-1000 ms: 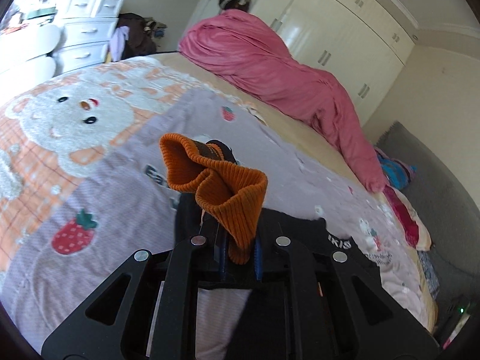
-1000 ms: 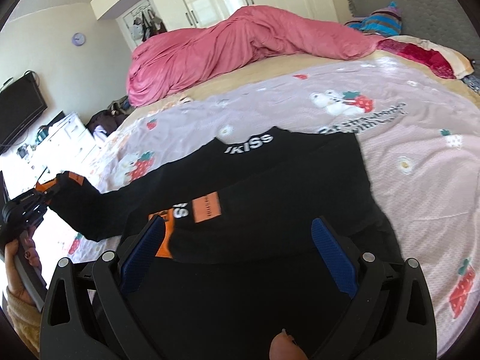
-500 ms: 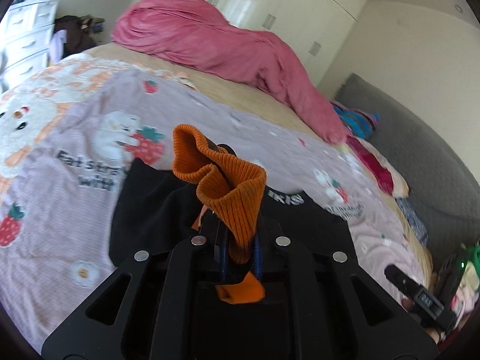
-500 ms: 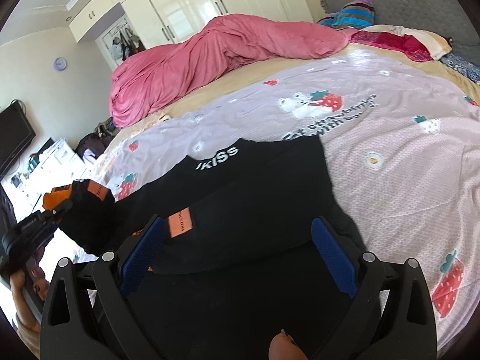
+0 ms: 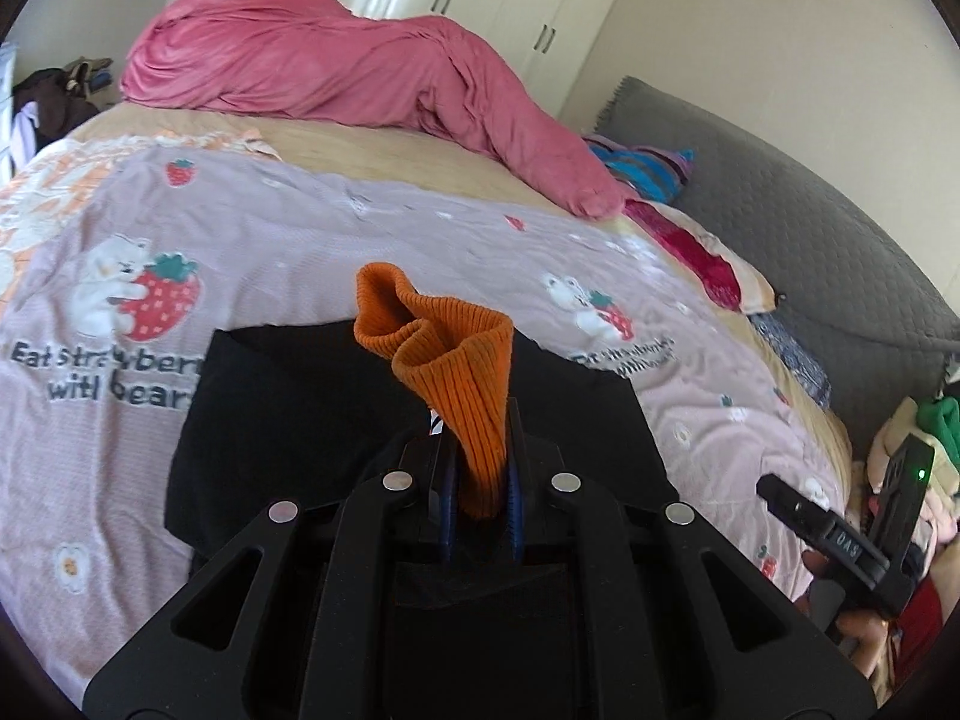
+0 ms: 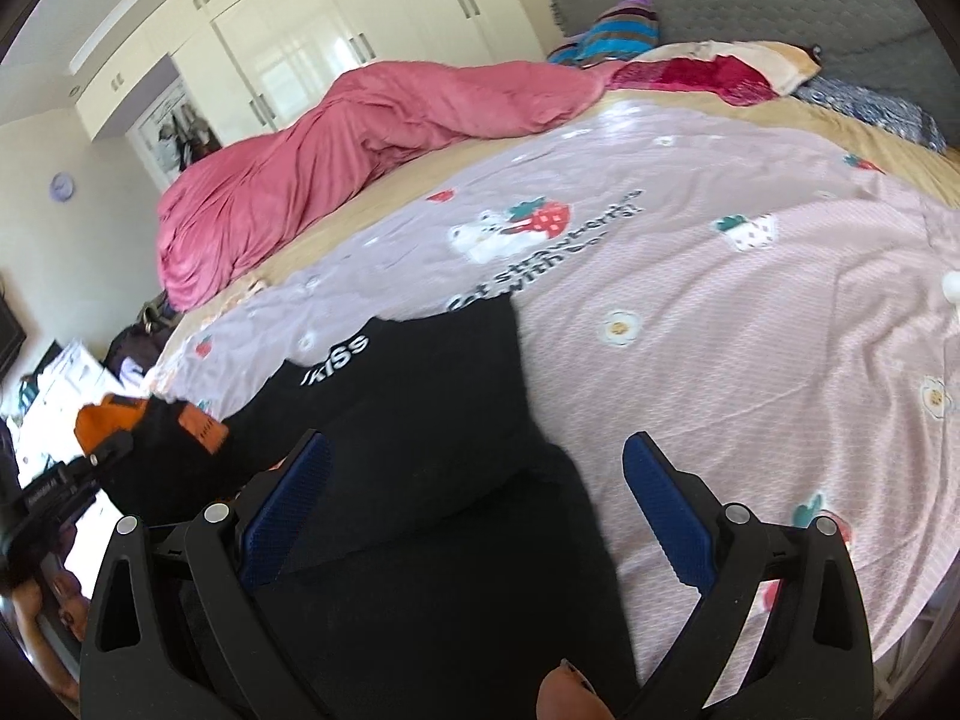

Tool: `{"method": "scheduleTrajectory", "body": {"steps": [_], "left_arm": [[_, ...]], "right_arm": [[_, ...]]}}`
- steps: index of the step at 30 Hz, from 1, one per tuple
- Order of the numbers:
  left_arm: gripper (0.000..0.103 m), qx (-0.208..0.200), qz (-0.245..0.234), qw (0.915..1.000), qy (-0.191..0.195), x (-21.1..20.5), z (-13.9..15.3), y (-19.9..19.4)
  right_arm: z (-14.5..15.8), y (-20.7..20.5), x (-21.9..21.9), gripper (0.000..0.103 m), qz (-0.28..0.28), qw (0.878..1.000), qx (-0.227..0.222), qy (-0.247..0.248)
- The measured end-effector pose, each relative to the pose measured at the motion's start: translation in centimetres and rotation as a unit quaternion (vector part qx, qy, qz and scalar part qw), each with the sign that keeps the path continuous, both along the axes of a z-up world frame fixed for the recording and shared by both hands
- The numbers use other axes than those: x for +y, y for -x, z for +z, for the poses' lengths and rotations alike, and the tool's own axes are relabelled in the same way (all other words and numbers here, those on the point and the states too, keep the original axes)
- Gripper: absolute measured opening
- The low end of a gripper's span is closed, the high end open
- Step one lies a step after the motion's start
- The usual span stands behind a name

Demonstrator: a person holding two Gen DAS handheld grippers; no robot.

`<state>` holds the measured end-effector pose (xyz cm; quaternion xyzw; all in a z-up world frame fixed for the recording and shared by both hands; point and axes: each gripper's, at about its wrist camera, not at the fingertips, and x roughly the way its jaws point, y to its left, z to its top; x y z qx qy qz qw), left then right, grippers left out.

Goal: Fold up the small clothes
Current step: 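Lift the held sleeve and carry it across the shirt body with the left gripper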

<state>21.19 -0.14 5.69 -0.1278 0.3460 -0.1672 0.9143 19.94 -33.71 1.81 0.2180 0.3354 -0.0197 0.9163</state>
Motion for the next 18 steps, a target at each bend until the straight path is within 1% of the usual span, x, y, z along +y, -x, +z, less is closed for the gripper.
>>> {"method": "scheduleTrajectory", "body": {"steps": [2, 6, 12, 15, 18], "left_arm": [[0.006, 0.007, -0.008, 0.9999, 0.0, -0.5, -0.6, -0.1], [0.006, 0.009, -0.026, 0.9996, -0.005, -1.4, -1.2, 0.0], [0.006, 0.027, -0.058, 0.9979, -0.014, -3.4, -2.8, -0.1], [0.008, 0.042, -0.082, 0.9957, -0.004, -4.0, -3.5, -0.2], [0.009, 0.046, -0.092, 0.9947, -0.001, -4.3, -3.7, -0.1]], "right_arm": [[0.0, 0.0, -0.6, 0.097, -0.007, 1.0, -0.001, -0.007], [-0.1, 0.2, -1.5, 0.097, -0.019, 1.0, -0.002, -0.014], [-0.5, 0.2, -2.3, 0.097, -0.034, 0.999, 0.002, -0.024], [-0.6, 0.2, -2.4, 0.097, -0.036, 0.999, 0.002, -0.028], [-0.7, 0.2, -2.5, 0.097, -0.032, 0.999, 0.004, -0.027]]}}
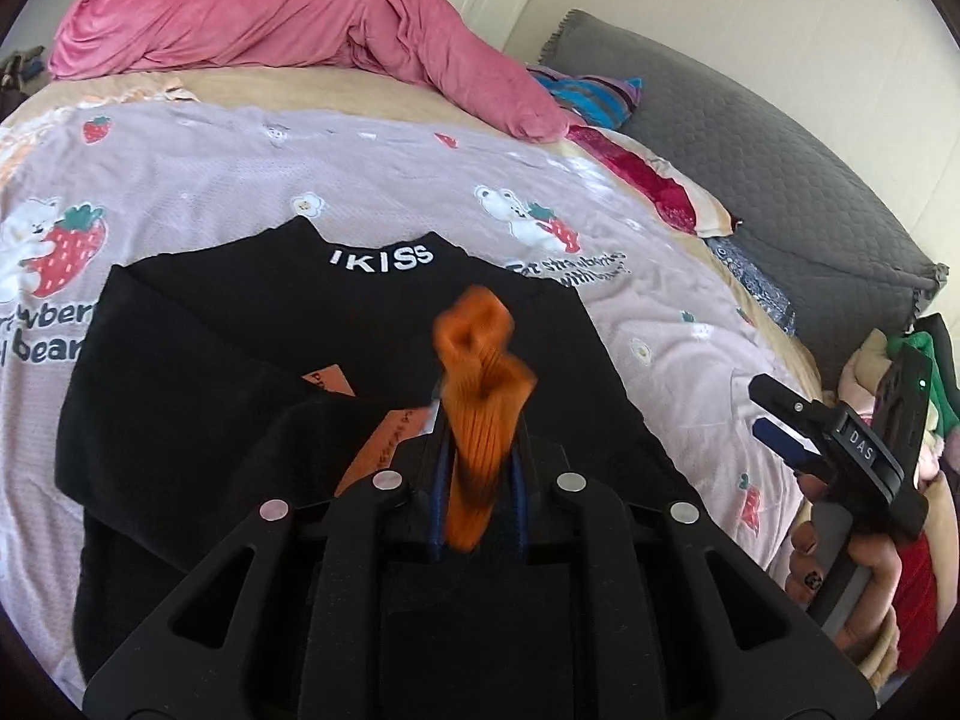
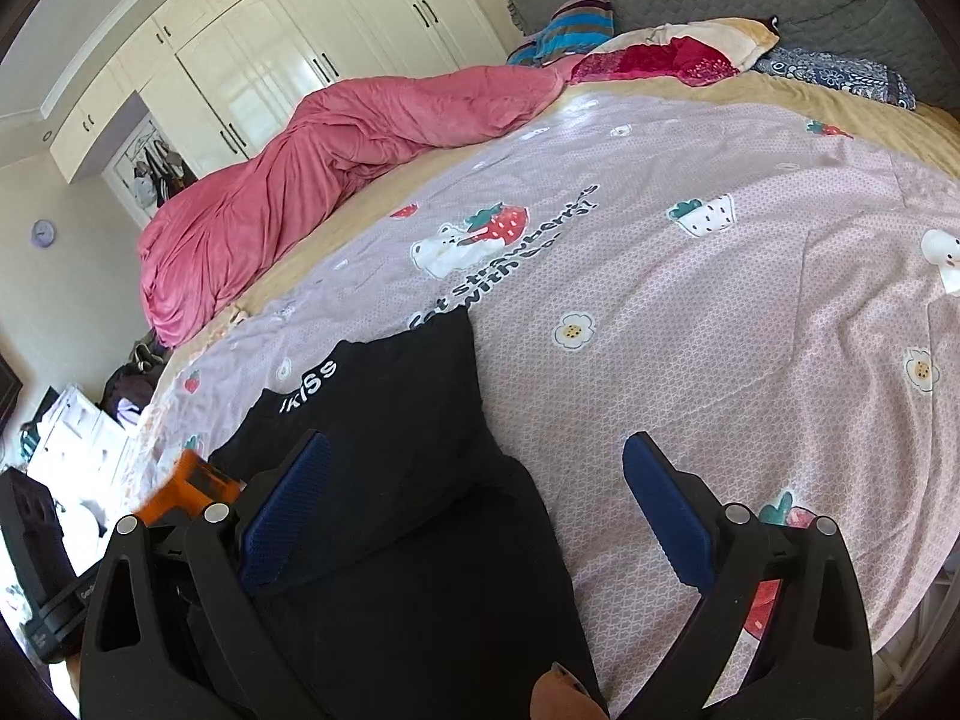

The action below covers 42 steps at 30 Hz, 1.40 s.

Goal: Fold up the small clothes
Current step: 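Lift the held sleeve and carry it across the shirt body with the left gripper, then lower the cuff onto the shirt and open the left gripper, then grasp the folded orange cuff with the right gripper and straighten it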

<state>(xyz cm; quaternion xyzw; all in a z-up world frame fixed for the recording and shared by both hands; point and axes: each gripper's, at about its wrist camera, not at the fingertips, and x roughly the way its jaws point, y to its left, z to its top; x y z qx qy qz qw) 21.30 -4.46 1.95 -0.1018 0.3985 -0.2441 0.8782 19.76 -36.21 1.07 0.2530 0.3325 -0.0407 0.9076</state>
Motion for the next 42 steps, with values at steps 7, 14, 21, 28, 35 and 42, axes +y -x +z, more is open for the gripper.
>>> {"method": "scheduleTrajectory", "body": {"steps": [7, 14, 21, 28, 35, 42], "left_arm": [[0.03, 0.003, -0.014, 0.9998, 0.013, 0.8, 0.4, -0.1], [0.056, 0.002, 0.034, 0.9994, -0.004, 3.8, 1.3, -0.9], [0.081, -0.004, 0.096, 0.9951, -0.023, 8.3, 2.3, -1.5], [0.081, -0.024, 0.146, 0.9887, -0.024, 12.3, 3.7, -1.7], [0.081, -0.022, 0.179, 0.9833, -0.02, 14.8, 3.8, -1.9], [0.081, -0.013, 0.19, 0.9816, -0.013, 15.6, 3.4, -2.2]], "right_arm": [[-0.2, -0.4, 1.4, 0.097, 0.023, 1.0, 0.007, 0.016], [-1.4, -1.6, 5.1, 0.097, 0.1, 0.995, 0.026, 0.001], [-4.2, -2.7, 11.5, 0.073, 0.186, 0.979, 0.082, 0.01], [-6.7, -3.2, 13.9, 0.036, 0.185, 0.976, 0.108, 0.04], [-3.7, -3.2, 14.7, 0.011, 0.231, 0.971, 0.041, 0.047], [3.7, -5.8, 15.3, 0.009, 0.268, 0.955, -0.041, 0.121]]}}
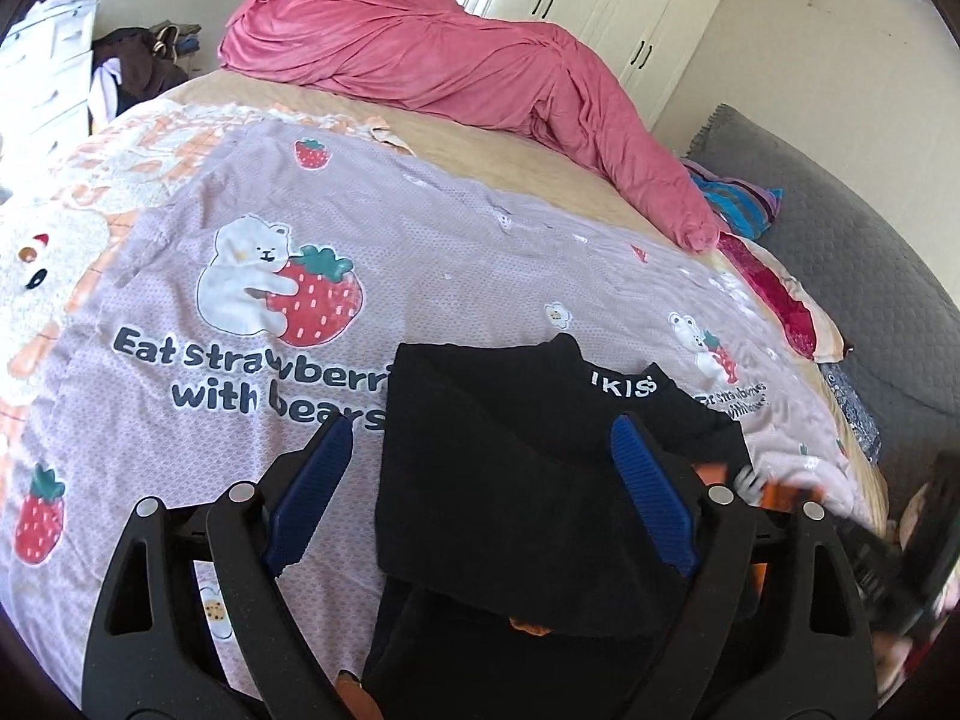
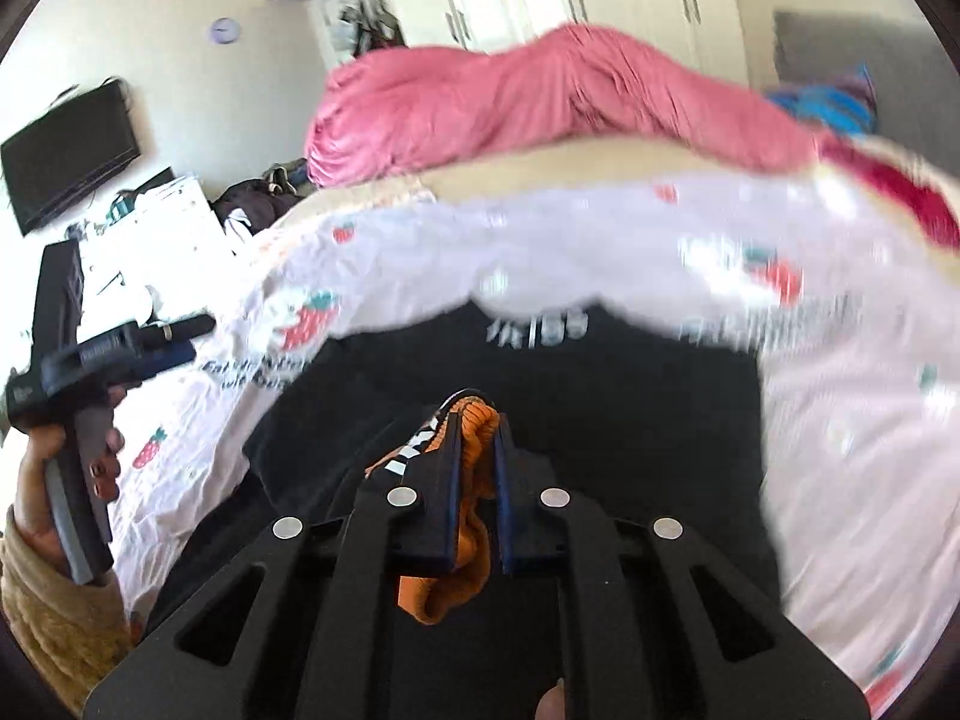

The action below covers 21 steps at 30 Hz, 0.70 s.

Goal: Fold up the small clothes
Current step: 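Grasp the folded orange cuff with the right gripper and straighten it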

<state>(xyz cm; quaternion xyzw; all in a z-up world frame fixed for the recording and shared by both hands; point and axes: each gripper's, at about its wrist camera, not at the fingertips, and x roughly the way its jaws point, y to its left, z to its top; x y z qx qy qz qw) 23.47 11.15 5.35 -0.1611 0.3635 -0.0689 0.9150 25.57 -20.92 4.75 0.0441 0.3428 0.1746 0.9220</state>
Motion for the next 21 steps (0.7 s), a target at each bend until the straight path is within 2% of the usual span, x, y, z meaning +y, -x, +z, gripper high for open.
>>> {"method": "scheduleTrajectory", "body": {"steps": [3, 9, 15, 21], "left_arm": [[0.081, 0.001, 0.004, 1.0, 0.0, 0.1, -0.3, -0.3], [0.081, 0.012, 0.005, 0.9999, -0.009, -0.9, -1.5, -1.7], [0.057, 0.032, -0.021, 0.9987, -0.033, -3.7, -3.7, -3.0], [0.033, 0.051, -0.061, 0.9946, -0.066, -6.8, -5.9, -3.6]], "right_arm": [[0.8, -1.2, -1.1, 0.009, -0.013, 0.999, -0.018, 0.027], [-1.9, -2.4, -5.4, 0.008, -0.06, 0.998, 0.012, 0.002], [-3.2, -2.5, -6.8, 0.008, -0.08, 0.996, 0.023, -0.003], [-4.1, -2.7, -6.7, 0.008, -0.084, 0.996, 0.025, 0.021]]}}
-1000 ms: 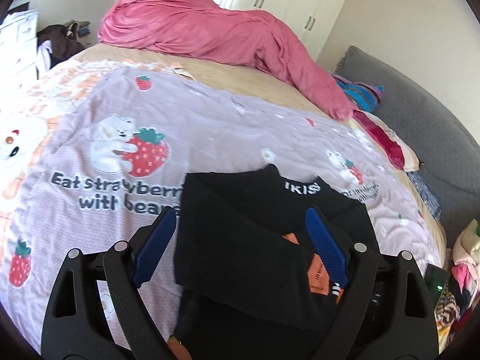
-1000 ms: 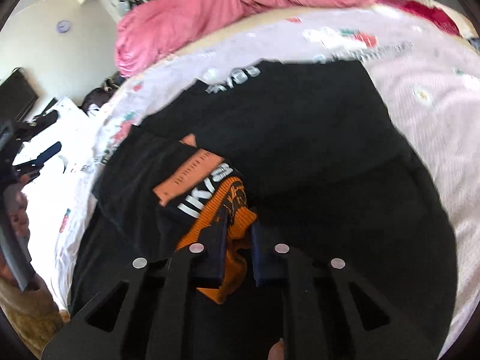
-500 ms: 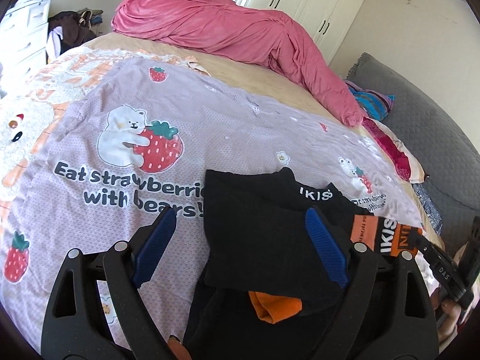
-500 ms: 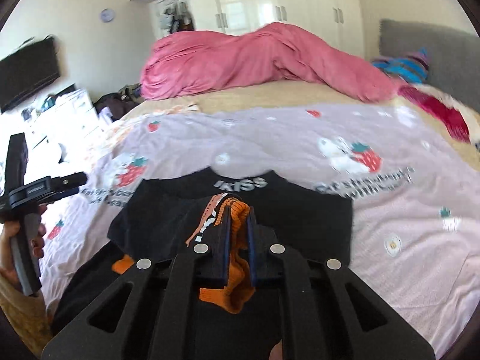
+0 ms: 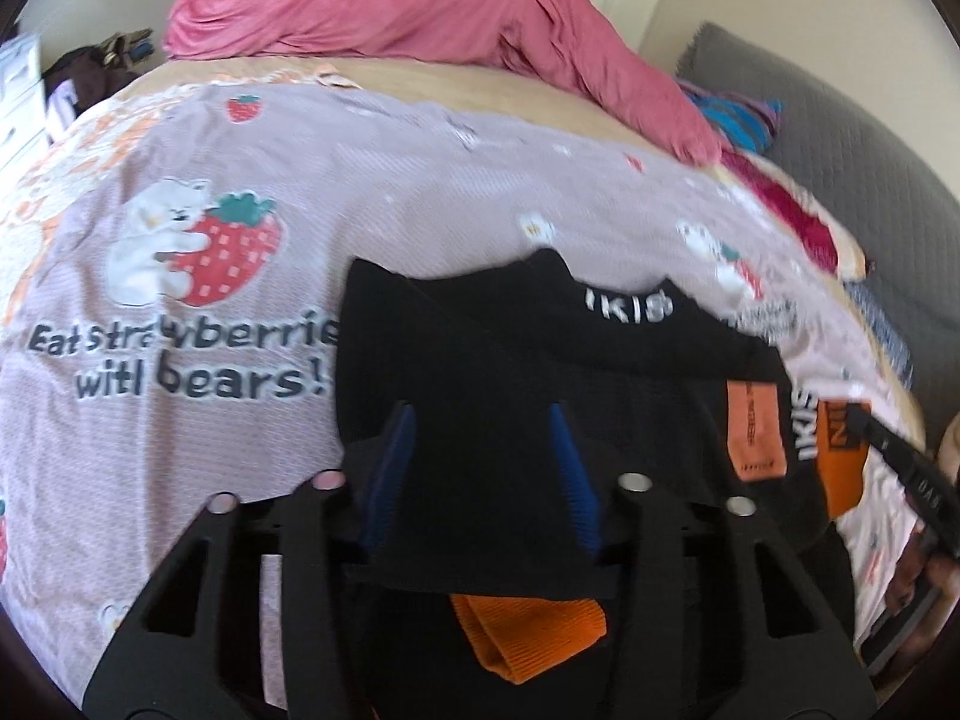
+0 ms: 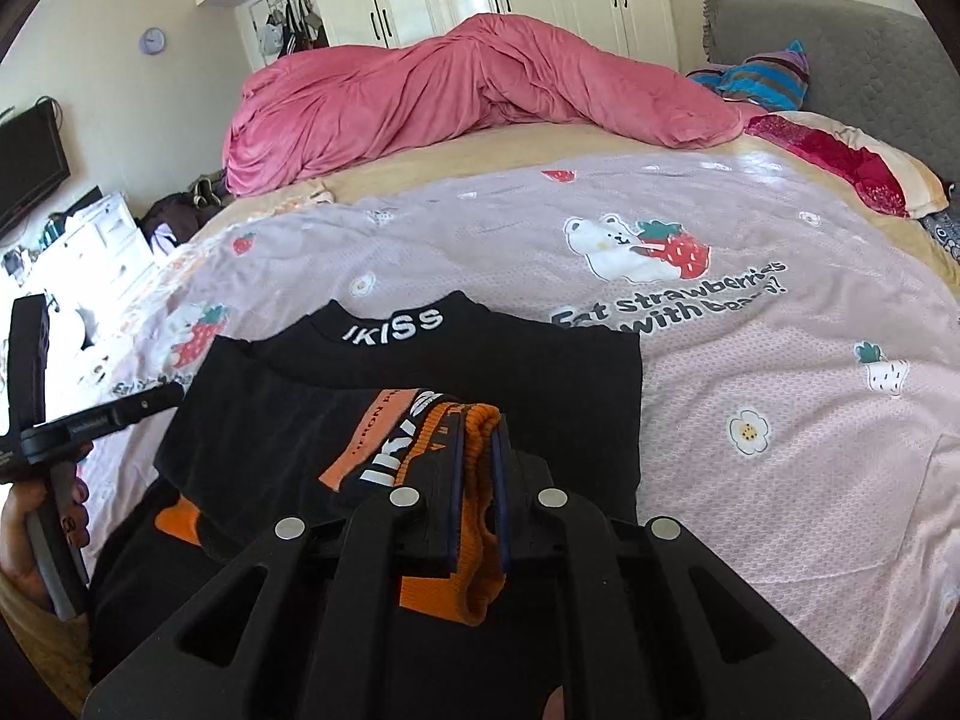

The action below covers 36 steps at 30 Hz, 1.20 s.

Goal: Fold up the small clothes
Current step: 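Grasp the folded orange cuff with the right gripper and straighten it, then open the right gripper to release the orange cuff on the shirt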

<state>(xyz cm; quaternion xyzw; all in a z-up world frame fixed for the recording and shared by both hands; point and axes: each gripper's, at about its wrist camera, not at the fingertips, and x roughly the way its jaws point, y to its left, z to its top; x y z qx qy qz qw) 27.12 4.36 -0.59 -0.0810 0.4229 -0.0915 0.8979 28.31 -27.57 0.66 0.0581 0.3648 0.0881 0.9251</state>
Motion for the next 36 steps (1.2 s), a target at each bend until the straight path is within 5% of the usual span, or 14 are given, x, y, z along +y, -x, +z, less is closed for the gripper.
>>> {"method": "scheduleTrajectory", "body": {"steps": [5, 8, 11, 18, 23, 27, 36], "left_arm": [[0.033, 0.012, -0.017, 0.9996, -0.02, -1.4, -1.3, -0.1], [0.033, 0.016, -0.019, 0.9994, -0.025, -1.6, -1.7, 0.0], [0.033, 0.018, -0.021, 0.9994, -0.023, -1.7, -1.6, 0.0], [0.033, 0.033, -0.034, 0.9973, -0.056, -2.8, -2.3, 0.3], [0.033, 0.05, -0.045, 0.9942, -0.084, -3.6, -3.2, 0.5], [0.034, 0.061, -0.047, 0.994, -0.078, -3.4, -3.8, 0.4], [0.038, 0.06, -0.048, 0.9945, -0.071, -3.3, -3.5, 0.8]], "right_arm": [[-0.4, -0.2, -0.1, 0.009, -0.008, 1.0, 0.002, 0.013], [-0.6, 0.0, -0.3, 0.026, -0.026, 0.999, 0.003, 0.029], [-0.6, 0.1, -0.7, 0.027, -0.033, 0.999, 0.004, 0.023], [-1.3, 0.4, 2.4, 0.037, 0.01, 0.999, 0.011, 0.036], [-3.0, 0.5, 5.7, 0.037, 0.05, 0.996, 0.037, 0.065], [-5.6, -0.4, 5.8, 0.044, 0.027, 0.988, 0.098, 0.115], [-5.3, 0.1, 4.4, 0.047, 0.023, 0.993, 0.097, 0.063]]}}
